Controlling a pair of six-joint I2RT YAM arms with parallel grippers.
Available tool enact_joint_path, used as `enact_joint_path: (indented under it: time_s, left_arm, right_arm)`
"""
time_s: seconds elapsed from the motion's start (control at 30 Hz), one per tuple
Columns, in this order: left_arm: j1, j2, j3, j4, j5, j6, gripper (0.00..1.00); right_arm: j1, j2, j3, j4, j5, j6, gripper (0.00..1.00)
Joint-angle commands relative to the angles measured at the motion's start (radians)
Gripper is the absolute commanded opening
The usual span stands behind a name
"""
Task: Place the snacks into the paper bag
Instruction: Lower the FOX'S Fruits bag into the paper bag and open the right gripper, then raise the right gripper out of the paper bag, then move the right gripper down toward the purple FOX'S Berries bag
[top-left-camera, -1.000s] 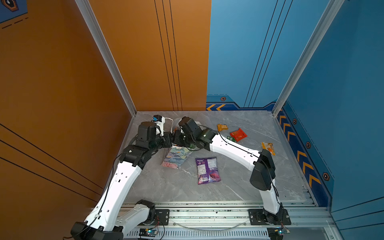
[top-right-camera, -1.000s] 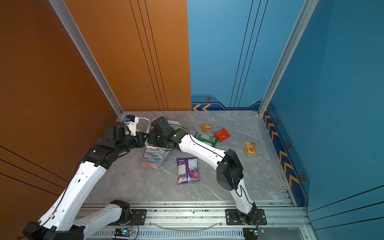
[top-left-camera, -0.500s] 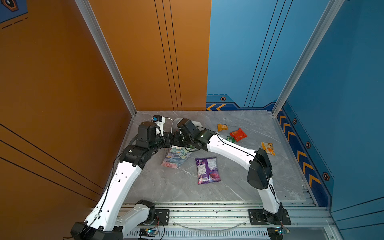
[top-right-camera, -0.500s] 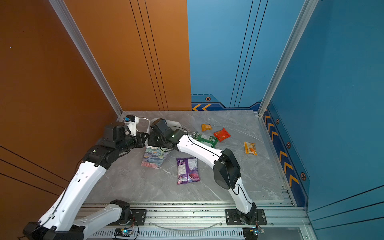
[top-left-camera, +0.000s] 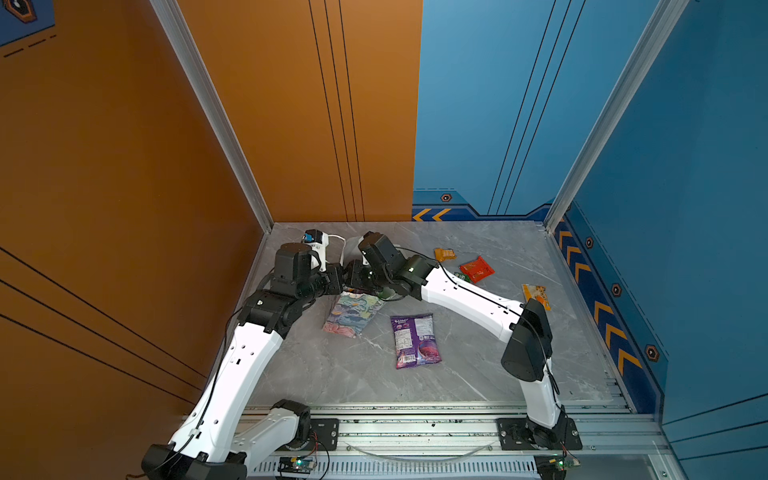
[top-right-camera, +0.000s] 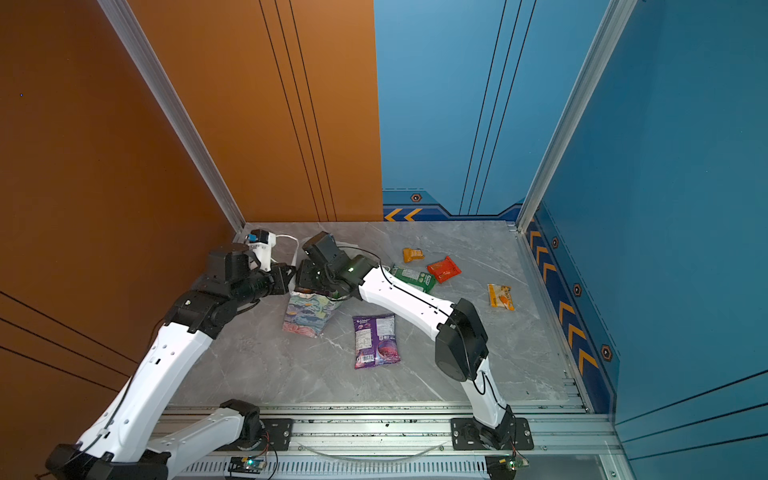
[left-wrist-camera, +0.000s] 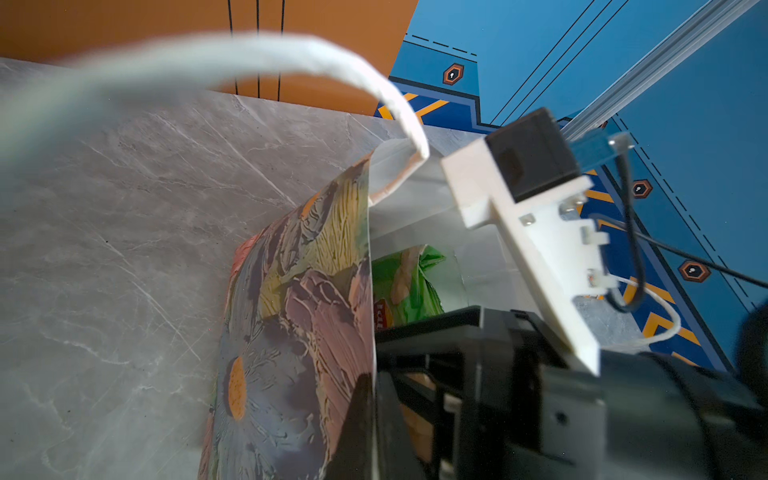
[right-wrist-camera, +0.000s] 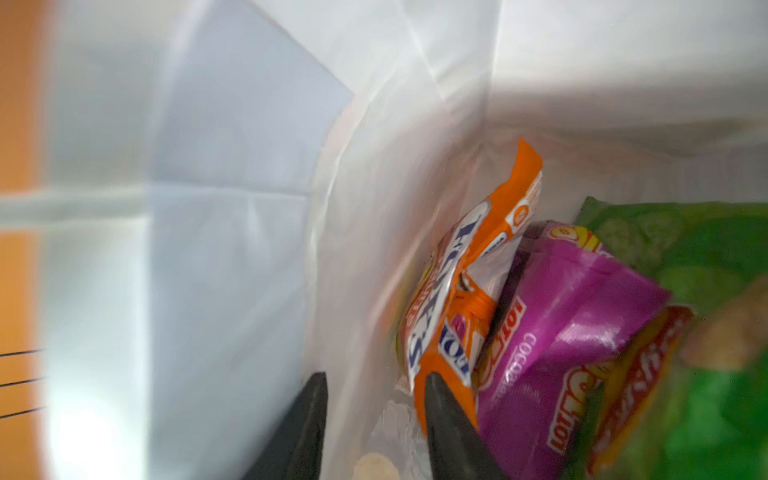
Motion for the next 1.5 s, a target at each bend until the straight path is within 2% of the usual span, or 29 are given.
enact_joint_path:
  time_s: [0.0,0.33,0.53,0.73,0.83,1.0,1.1,1.2,1.33,1.47]
  left_arm:
    - [0.008,-0.011,-0.01,0.044,0.008,0.004,0.0]
    - [0.027,-0.005,-0.012,0.042,0.0,-0.001,0.0]
    - [0.039,-0.003,-0.012,0.042,-0.005,-0.002,0.0]
    - [0.047,-0.003,-0.014,0.043,-0.014,-0.004,0.0]
    - [0.055,-0.002,-0.014,0.041,-0.017,-0.007,0.0]
    - [0.058,-0.003,-0.016,0.041,-0.024,-0.006,0.0]
    - [0.065,-0.004,-0.015,0.04,-0.025,-0.009,0.0]
    - [0.07,-0.003,-0.015,0.04,-0.023,-0.013,0.0]
    - [0.074,-0.005,-0.017,0.04,-0.028,-0.013,0.0]
    - [0.08,-0.004,-0.018,0.041,-0.025,-0.017,0.0]
  right_arm:
    - [-0.006,-0.089,0.018,-0.008,0.025,-0.055,0.46]
    - [-0.029,-0.214,-0.025,-0.049,0.035,-0.135,0.56]
    - [-0.049,-0.346,-0.103,-0.099,0.086,-0.261,0.65]
    - [-0.098,-0.524,-0.316,-0.112,0.175,-0.4,0.68]
    - [-0.114,-0.596,-0.413,-0.136,0.238,-0.48,0.74]
    - [-0.122,-0.667,-0.539,-0.209,0.343,-0.589,0.79]
    - [-0.124,-0.682,-0.611,-0.215,0.384,-0.618,0.84]
    - [-0.125,-0.665,-0.684,-0.198,0.349,-0.646,0.85]
    - [-0.117,-0.565,-0.677,-0.242,0.275,-0.647,0.88]
    - [-0.094,-0.475,-0.68,-0.224,0.308,-0.642,0.9]
